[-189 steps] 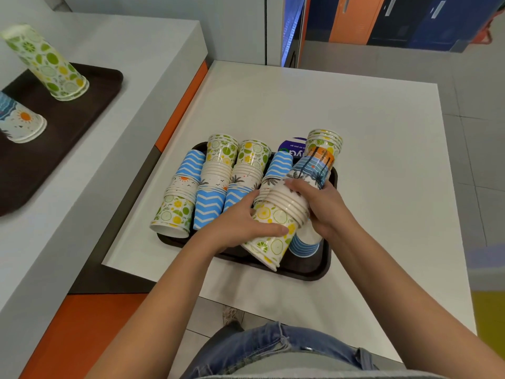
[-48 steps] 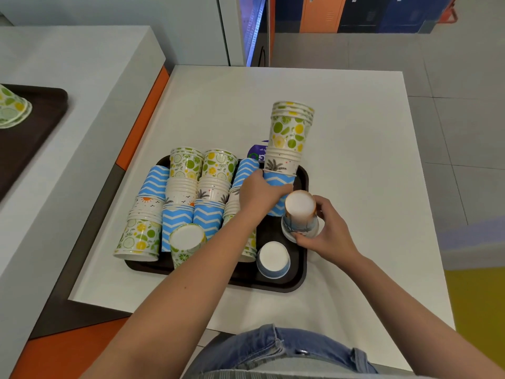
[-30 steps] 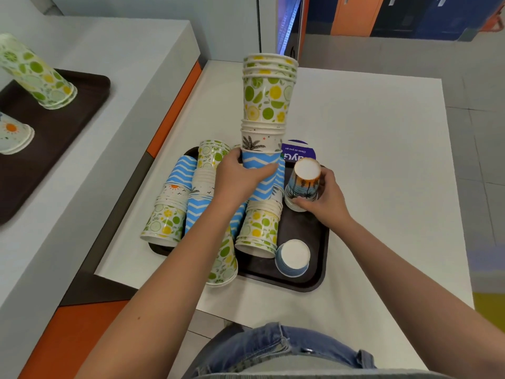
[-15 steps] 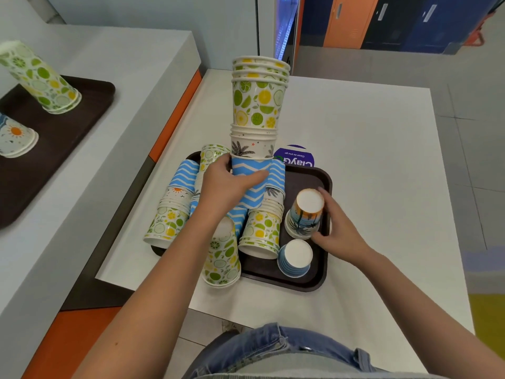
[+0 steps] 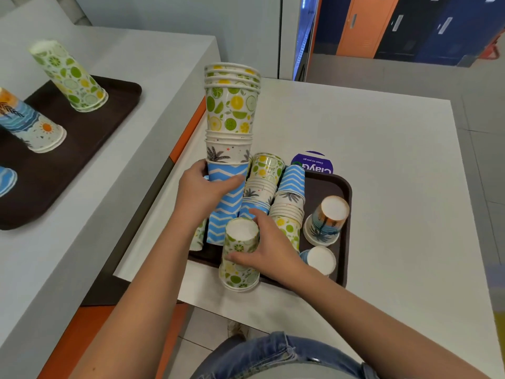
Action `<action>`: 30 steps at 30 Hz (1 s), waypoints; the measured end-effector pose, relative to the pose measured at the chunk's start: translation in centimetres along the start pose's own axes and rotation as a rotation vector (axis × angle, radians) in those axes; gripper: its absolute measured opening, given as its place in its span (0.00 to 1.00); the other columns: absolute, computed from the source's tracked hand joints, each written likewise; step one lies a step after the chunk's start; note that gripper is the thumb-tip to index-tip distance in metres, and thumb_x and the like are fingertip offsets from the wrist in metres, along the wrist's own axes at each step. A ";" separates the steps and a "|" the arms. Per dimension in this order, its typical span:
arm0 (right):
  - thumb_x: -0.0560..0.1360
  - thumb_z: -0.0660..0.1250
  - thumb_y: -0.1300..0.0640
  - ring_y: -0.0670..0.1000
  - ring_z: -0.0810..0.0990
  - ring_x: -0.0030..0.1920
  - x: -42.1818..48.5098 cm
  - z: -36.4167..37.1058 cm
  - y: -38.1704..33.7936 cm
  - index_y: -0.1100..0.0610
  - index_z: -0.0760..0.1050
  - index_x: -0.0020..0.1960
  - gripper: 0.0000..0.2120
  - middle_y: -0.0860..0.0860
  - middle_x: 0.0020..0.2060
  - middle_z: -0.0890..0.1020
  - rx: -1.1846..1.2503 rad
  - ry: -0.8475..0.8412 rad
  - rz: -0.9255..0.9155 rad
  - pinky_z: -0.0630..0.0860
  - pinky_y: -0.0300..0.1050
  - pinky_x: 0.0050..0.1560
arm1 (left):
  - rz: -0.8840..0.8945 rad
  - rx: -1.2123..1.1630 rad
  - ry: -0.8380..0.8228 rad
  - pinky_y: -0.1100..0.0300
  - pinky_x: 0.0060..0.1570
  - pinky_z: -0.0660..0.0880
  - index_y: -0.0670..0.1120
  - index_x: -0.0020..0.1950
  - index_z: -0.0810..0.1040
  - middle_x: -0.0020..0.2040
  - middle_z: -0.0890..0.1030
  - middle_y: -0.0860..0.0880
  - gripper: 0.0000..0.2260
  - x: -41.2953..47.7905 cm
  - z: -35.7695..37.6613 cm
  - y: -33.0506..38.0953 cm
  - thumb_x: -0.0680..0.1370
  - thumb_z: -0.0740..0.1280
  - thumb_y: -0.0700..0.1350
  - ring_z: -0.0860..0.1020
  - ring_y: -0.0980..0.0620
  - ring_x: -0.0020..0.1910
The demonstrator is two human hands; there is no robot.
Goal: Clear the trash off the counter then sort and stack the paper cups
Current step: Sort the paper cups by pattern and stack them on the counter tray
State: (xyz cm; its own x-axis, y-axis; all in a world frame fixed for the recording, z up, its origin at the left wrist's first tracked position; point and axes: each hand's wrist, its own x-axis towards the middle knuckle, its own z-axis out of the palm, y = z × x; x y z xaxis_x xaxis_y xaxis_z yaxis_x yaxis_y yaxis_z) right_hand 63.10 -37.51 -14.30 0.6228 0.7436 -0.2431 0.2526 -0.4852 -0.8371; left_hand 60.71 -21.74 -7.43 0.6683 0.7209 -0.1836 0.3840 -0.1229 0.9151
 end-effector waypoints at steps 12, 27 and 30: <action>0.63 0.79 0.51 0.42 0.79 0.48 0.1 -2.8 -2.2 0.48 0.68 0.64 0.33 0.45 0.51 0.80 0.220 0.207 0.115 0.77 0.35 0.48 | -0.037 -0.042 -0.009 0.53 0.50 0.80 0.53 0.48 0.77 0.46 0.81 0.57 0.15 0.3 -2.4 -1.5 0.66 0.78 0.44 0.82 0.54 0.47; 0.63 0.79 0.52 0.52 0.74 0.55 6.1 -19.1 5.1 0.54 0.65 0.65 0.36 0.51 0.55 0.74 -0.051 0.540 0.145 0.75 0.53 0.57 | -0.097 -0.104 -0.147 0.66 0.39 0.79 0.50 0.55 0.77 0.48 0.82 0.58 0.18 -1.0 0.7 -2.9 0.68 0.77 0.43 0.82 0.60 0.45; 0.63 0.80 0.56 0.50 0.72 0.54 6.2 -17.8 7.4 0.54 0.65 0.65 0.36 0.49 0.55 0.73 -0.066 0.439 0.131 0.71 0.46 0.54 | -0.113 -0.105 -0.167 0.67 0.38 0.78 0.51 0.54 0.77 0.49 0.82 0.57 0.18 -1.4 1.1 -3.1 0.68 0.77 0.44 0.82 0.62 0.43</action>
State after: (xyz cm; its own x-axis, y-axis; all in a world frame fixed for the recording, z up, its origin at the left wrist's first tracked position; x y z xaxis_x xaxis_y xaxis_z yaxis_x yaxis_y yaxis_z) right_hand 82.02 -44.66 -13.30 0.9037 0.4158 -0.1022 0.1887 -0.6009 -0.7768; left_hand 59.27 -23.09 -10.43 0.7241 0.6023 -0.3360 0.3996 0.0307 0.9162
